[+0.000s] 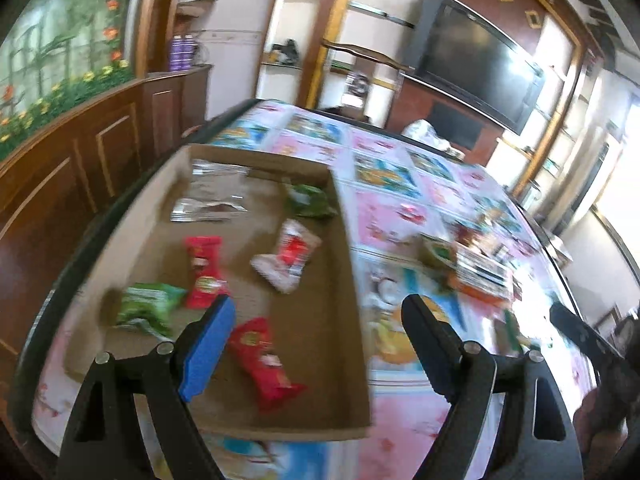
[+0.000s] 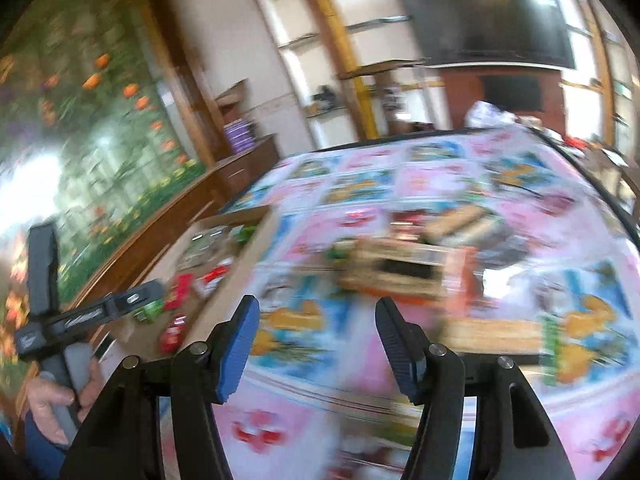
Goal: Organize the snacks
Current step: 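Move both grippers back to the snack pile on the table, then grasp the green garlic peas bag with the left gripper while the right gripper grasps a cracker pack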
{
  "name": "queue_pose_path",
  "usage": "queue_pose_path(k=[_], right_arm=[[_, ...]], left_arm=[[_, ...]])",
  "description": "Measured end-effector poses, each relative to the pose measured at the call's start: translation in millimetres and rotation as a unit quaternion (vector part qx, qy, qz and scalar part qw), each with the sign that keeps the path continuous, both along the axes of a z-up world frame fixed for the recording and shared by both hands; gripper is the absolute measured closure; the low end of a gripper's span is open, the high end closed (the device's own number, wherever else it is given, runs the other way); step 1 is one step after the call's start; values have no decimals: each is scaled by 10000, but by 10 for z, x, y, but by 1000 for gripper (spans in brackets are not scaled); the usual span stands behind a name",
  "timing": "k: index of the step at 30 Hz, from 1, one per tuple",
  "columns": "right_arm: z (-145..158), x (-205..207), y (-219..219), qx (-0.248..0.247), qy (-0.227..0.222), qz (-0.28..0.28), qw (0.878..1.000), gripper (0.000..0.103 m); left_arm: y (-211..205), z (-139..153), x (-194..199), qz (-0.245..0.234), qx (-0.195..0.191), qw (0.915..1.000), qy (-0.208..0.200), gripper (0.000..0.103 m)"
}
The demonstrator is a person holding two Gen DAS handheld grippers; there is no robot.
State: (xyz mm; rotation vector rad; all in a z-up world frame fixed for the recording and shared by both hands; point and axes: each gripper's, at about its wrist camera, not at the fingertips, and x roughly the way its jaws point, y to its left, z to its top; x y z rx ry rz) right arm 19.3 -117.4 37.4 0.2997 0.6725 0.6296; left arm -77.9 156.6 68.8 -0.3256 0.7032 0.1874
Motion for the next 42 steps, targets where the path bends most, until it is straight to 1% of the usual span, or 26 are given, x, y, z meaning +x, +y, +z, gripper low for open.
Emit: queue_pose_path(k=[3,4,6,8,11,13,16,18,19,21,22,25,28,30,31,33,34,36,37,39,40,41,42], right_arm=[[-84,170,-354,-23,231,-477,9986,38],[-130,271,-472,-61,388,-667,9970,38],[-237,482,-617,-103,708,-744,9947,38],[-318,627,-696,-24,883,-763,9932,39],[-451,842,-737,19,1124,-673,9914,39],[-528,892,-724,63,1290,-498,9904,39],[-578,838,-663,53,1402,-215,9899,39],[-588,790,-629,62,1438,29,9896,39],[-593,765,-624,134,1474,164,9889,39],[-606,709,-635,477,1582,531,9848,38],[-611,689,-672,630,1599,548,9836,38],[-627,701,-750,666,1603,276,9844,38],[-661,711,-809,792,1677,178,9825,38],[-648,695,-807,769,1652,150,9831,38],[-634,683,-802,750,1609,150,9840,38],[-608,672,-795,723,1556,160,9850,38],[-600,671,-788,707,1540,176,9854,38],[-597,679,-763,658,1533,235,9857,38],[-592,678,-745,624,1520,255,9861,38],[-588,669,-710,519,1475,283,9873,38],[-590,665,-681,446,1468,319,9877,38],[-601,667,-642,376,1487,387,9874,37],[-613,672,-612,317,1507,444,9871,35]], left_arm=[[-265,-14,95,-449,-113,9989,84,19],[-346,-19,120,-593,-151,9981,119,19],[-567,-32,186,-974,-211,9948,223,19],[-757,-49,225,-1270,-259,9911,314,19],[-1075,-93,294,-1714,-390,9832,489,19],[-1298,-125,341,-1995,-460,9769,620,19],[-1577,-176,397,-2323,-445,9682,814,19],[-1732,-205,439,-2456,-365,9645,904,19],[-1819,-222,451,-2515,-310,9627,951,19],[-1963,-269,463,-2658,-218,9583,1032,19],[-2017,-292,474,-2692,-154,9569,1075,19],[-2142,-381,566,-2732,-35,9545,1198,19],[-2225,-460,685,-2698,1,9544,1280,19],[-2254,-514,767,-2617,4,9562,1310,20],[-2265,-527,787,-2617,14,9563,1305,22],[-2254,-554,815,-2533,148,9583,1317,43],[-2239,-566,824,-2525,188,9583,1322,45],[-2178,-566,824,-2468,262,9602,1282,62],[-2142,-563,819,-2455,279,9605,1277,64],[-2002,-565,795,-2374,314,9628,1248,64],[-1932,-566,793,-2281,357,9651,1236,64],[-1811,-569,800,-2097,407,9693,1221,64],[-1726,-568,807,-1983,400,9718,1212,64]])
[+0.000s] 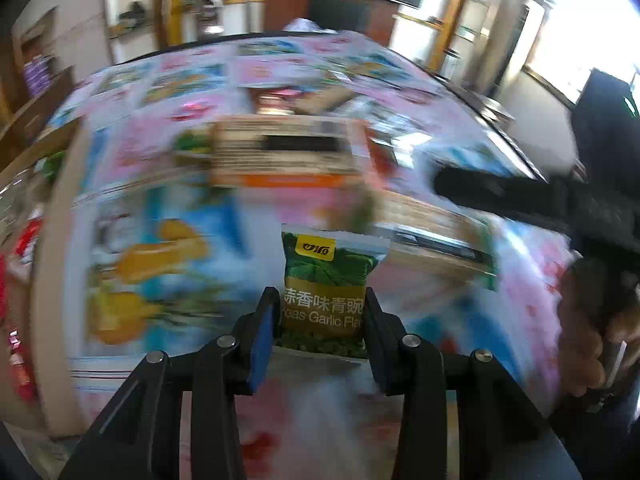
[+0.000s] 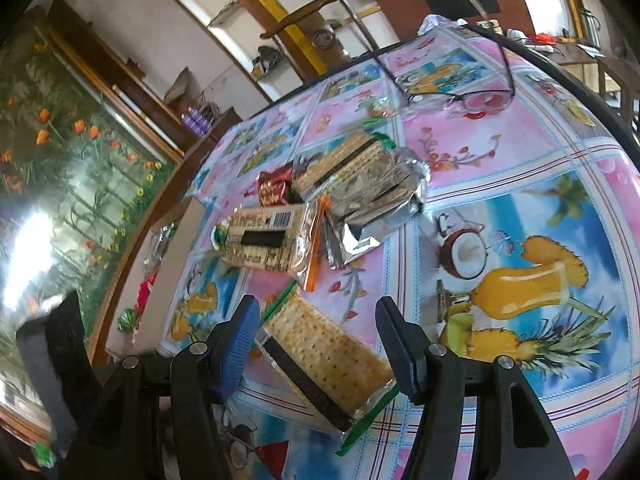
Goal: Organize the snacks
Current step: 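Grasp the green garlic peas bag with the left gripper while the right gripper grasps a cracker pack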
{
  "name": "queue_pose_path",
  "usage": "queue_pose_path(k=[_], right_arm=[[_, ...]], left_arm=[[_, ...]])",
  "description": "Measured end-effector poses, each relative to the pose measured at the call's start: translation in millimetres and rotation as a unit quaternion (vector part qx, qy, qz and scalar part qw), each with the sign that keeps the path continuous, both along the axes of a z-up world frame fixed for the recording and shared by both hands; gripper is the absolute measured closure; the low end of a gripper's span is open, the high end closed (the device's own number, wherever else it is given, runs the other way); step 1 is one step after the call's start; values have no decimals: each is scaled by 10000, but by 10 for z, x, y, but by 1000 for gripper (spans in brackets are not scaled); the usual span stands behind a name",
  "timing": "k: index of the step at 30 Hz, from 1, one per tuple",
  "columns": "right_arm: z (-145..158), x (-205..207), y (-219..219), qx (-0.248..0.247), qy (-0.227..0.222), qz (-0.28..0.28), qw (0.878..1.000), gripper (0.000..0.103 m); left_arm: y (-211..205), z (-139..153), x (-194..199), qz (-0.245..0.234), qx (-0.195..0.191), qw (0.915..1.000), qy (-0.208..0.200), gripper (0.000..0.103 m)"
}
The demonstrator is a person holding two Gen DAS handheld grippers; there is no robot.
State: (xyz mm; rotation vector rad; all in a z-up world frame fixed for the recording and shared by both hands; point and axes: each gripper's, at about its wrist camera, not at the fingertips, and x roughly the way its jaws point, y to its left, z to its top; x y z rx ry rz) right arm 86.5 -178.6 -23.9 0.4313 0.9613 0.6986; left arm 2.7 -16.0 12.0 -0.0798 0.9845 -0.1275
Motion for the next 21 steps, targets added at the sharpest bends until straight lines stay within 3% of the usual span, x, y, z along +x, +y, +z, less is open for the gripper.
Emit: queue_pose_path(k=[5,11,13,17,21], right_arm=[[7,-130,303,-616,-274,597,9959,34],[39,-430,717,-1754,-1180,1158,9705,34],[29,-444,742,-1926,-1324,1093,9662,53],[42,-398,683,-1792,-1330,913,9705,54],[181,-360,477,-1321,-1486,445,9790,54]], left_arm=[[302,-3,18,321,-79,9994,-79,64],[352,-10,4,347,-122,9992,-134,64],[343,-15,-2,364,-114,9991,-160,64],[354,-18,6,434,-92,9987,-251,67],[417,-15,24,494,-383,9974,-354,67]])
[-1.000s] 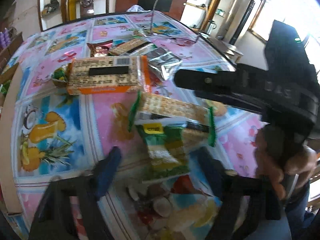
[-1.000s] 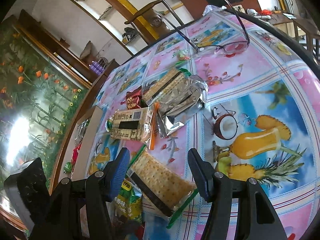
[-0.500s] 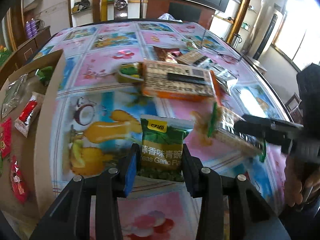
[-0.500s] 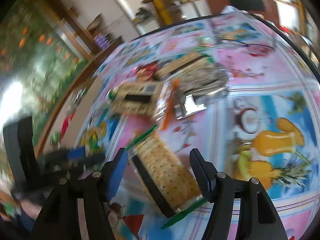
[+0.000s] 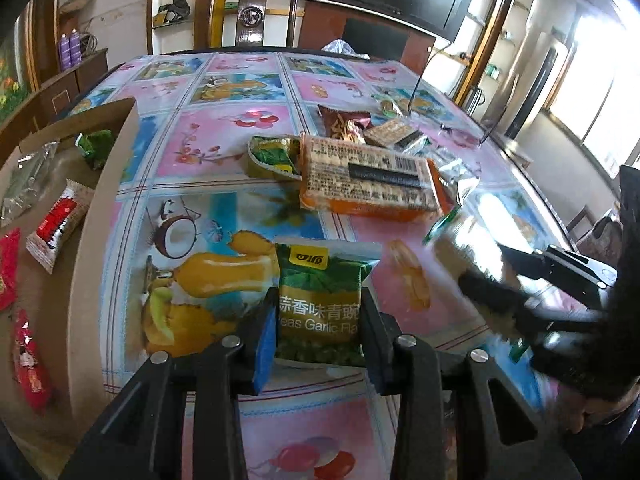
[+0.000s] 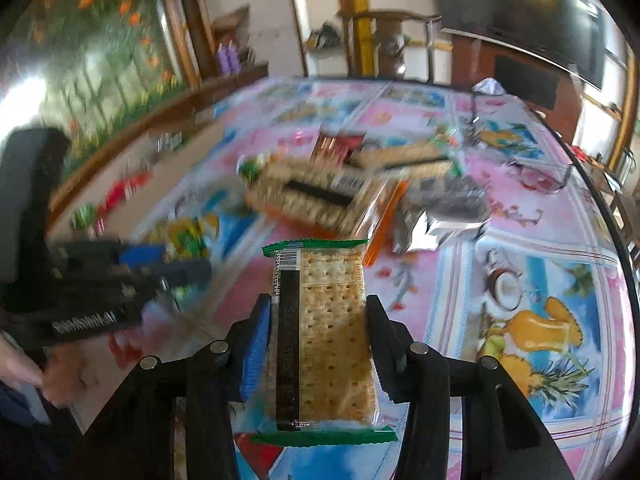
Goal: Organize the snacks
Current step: 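Grasp the green garlic peas bag with the left gripper while the right gripper grasps a cracker pack, then lift and carry the peas bag and cracker pack over the box with both grippers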
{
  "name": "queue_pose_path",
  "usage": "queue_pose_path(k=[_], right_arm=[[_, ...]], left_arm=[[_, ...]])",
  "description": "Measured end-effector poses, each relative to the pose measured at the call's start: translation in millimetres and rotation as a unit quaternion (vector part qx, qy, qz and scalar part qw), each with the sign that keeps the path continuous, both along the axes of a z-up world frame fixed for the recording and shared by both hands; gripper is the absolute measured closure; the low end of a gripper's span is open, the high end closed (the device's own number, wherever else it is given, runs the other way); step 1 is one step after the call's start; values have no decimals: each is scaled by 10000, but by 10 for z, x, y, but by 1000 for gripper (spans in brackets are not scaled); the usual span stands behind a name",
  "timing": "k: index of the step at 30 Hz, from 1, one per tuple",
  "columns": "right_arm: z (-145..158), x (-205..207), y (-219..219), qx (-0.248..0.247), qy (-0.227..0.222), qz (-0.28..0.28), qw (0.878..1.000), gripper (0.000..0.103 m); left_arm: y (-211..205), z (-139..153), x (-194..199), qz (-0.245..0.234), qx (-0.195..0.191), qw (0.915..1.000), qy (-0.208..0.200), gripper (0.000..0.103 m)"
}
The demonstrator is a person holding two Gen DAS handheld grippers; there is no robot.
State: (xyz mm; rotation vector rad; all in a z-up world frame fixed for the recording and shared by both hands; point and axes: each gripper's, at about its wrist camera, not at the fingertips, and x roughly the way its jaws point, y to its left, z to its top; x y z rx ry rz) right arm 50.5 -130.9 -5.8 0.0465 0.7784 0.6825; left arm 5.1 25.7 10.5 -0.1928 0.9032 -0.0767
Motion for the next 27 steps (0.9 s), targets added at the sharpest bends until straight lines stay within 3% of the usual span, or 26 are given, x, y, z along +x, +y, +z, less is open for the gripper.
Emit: queue_pose_path(k=[5,12,27], right_arm=[[24,64,-98,141,51,-392,9991,54],[67,60,-148,337,30,-498,9982,53],[57,72,-181,431,120,-534,9976,54]], left_arm=[[20,42,8,82,-119,9997,-221,67],[48,114,-48,208,-130,9981,-559,67],[4,182,-105,288,271,9963,-765,67]])
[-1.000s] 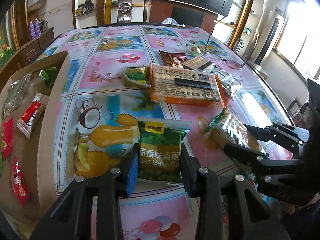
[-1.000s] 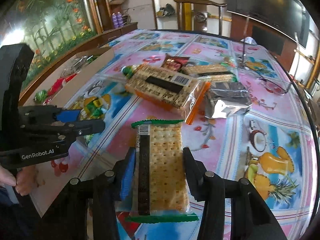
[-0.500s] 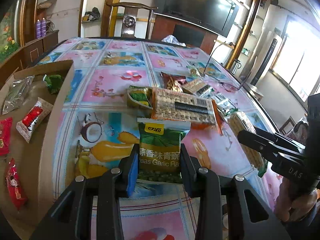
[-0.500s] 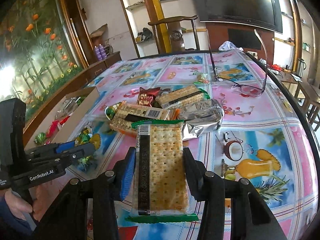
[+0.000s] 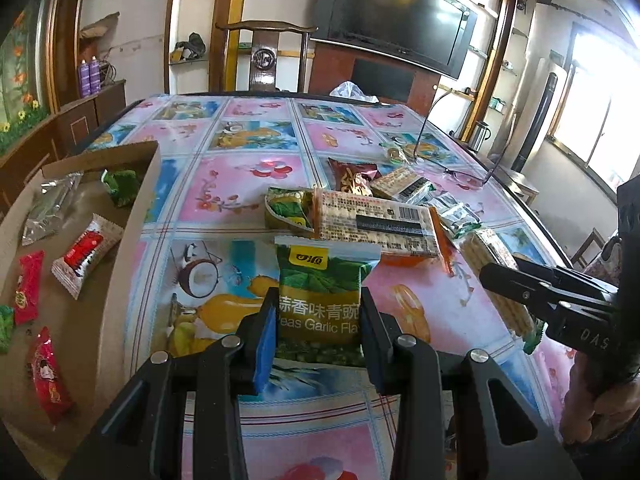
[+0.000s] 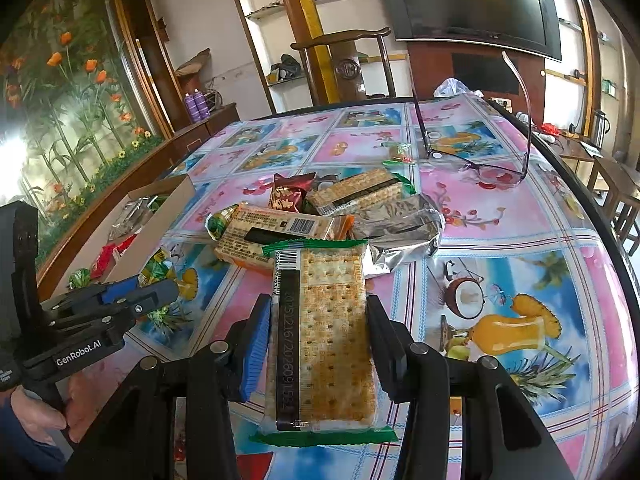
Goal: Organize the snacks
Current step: 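Lift and carry the peas bag and cracker pack over the box with both grippers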
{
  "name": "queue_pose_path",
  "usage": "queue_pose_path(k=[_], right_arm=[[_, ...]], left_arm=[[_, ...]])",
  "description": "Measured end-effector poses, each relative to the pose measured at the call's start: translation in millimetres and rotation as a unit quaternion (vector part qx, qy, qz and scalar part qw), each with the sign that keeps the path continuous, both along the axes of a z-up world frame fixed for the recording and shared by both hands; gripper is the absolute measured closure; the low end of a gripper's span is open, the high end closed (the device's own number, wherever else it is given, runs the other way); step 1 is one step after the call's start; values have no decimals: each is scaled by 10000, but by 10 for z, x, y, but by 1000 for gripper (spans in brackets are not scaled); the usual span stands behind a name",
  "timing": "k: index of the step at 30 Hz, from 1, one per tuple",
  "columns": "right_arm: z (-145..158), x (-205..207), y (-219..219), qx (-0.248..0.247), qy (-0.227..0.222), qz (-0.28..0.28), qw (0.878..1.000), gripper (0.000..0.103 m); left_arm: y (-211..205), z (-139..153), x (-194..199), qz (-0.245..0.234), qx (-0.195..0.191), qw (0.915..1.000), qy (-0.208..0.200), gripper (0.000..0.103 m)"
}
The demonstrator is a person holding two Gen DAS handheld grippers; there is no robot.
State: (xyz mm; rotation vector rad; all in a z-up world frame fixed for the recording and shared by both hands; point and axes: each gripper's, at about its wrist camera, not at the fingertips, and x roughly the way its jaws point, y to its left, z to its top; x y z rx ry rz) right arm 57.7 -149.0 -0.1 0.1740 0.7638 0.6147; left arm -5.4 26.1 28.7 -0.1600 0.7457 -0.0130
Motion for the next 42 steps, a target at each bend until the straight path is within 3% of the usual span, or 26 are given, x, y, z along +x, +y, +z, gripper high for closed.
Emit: queue_pose_path(k=[10,18,31,42], right_arm=[[71,-90,-65,626,88,-195,9978,53],[142,-214,72,819,19,-218,9964,53],[147,-263,272,721,110,-98,9973,53],[260,-367,710,489,71,330,9982,53]], left_arm=[[-109,134,-127,66,530,9981,-323,67],[-95,197,-213,112,664,9968,-424,67],[63,308,-329,229,536,9966,-576,67],[556,413,-481,633,162,9954,-701,67]])
